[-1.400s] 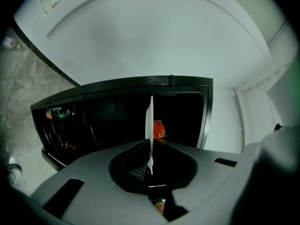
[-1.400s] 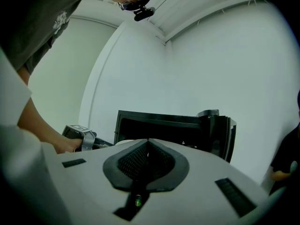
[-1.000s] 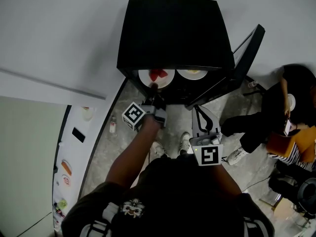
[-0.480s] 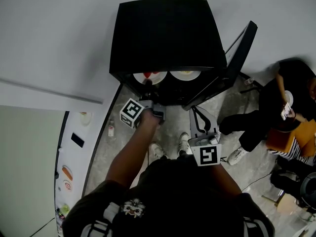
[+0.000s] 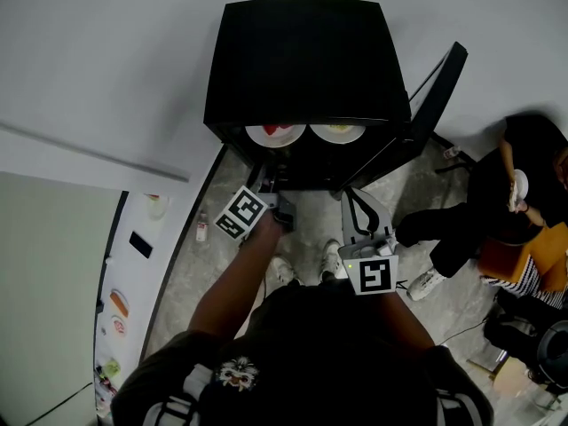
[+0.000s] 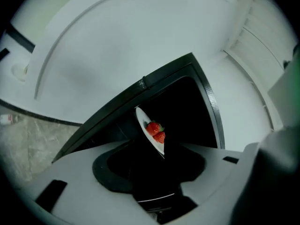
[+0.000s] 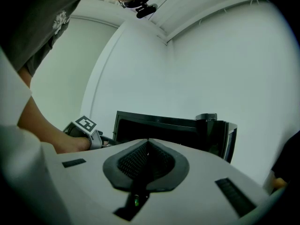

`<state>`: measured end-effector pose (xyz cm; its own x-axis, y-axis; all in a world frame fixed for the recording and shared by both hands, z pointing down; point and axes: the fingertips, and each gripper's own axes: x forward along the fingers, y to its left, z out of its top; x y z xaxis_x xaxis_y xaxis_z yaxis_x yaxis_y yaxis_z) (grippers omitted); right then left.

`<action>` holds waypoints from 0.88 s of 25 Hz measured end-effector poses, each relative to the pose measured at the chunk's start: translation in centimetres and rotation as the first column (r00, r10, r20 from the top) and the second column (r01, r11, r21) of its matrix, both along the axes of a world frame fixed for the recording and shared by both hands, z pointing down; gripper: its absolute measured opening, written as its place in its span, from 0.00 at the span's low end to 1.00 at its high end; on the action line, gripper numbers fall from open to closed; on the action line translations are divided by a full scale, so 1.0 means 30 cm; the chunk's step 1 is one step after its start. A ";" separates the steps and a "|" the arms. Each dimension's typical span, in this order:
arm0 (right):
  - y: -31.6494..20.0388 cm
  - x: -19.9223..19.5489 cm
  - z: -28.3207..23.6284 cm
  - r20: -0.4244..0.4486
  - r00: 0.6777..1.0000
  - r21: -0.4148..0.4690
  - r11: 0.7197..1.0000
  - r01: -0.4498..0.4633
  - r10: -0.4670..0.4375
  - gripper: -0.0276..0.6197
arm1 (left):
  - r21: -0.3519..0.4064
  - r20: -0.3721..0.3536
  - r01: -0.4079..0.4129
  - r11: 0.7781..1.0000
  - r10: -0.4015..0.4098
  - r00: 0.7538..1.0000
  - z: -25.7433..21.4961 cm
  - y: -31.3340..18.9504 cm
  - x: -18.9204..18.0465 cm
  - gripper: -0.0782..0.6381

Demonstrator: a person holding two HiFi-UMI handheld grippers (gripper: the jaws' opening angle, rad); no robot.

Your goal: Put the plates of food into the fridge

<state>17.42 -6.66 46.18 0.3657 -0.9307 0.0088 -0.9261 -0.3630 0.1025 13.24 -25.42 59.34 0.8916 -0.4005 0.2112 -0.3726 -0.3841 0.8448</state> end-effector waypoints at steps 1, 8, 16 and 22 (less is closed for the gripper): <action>-0.004 -0.004 -0.002 -0.002 1.000 0.004 1.000 0.007 -0.007 0.08 | 0.048 0.018 -0.012 0.999 0.011 1.000 -0.015 0.011 -0.016 0.37; -0.030 -0.052 -0.020 -0.001 0.999 0.026 0.998 0.054 -0.054 0.08 | 0.501 0.113 -0.152 0.852 0.110 0.987 -0.253 0.136 -0.066 0.37; -0.011 -0.107 -0.026 -0.013 0.996 0.040 0.995 0.089 -0.088 0.08 | 0.772 0.229 -0.245 0.587 0.104 0.968 -0.434 0.288 -0.145 0.18; -0.005 -0.128 -0.054 -0.023 0.996 0.061 0.994 0.087 -0.086 0.08 | 0.777 0.251 -0.268 0.570 0.110 0.962 -0.454 0.344 -0.202 0.14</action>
<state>13.57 -6.79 44.55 0.2831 -0.9574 -0.0560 -0.9524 -0.2875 0.1014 7.17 -15.10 45.73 0.9527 -0.3018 0.0343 -0.3037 -0.9479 0.0960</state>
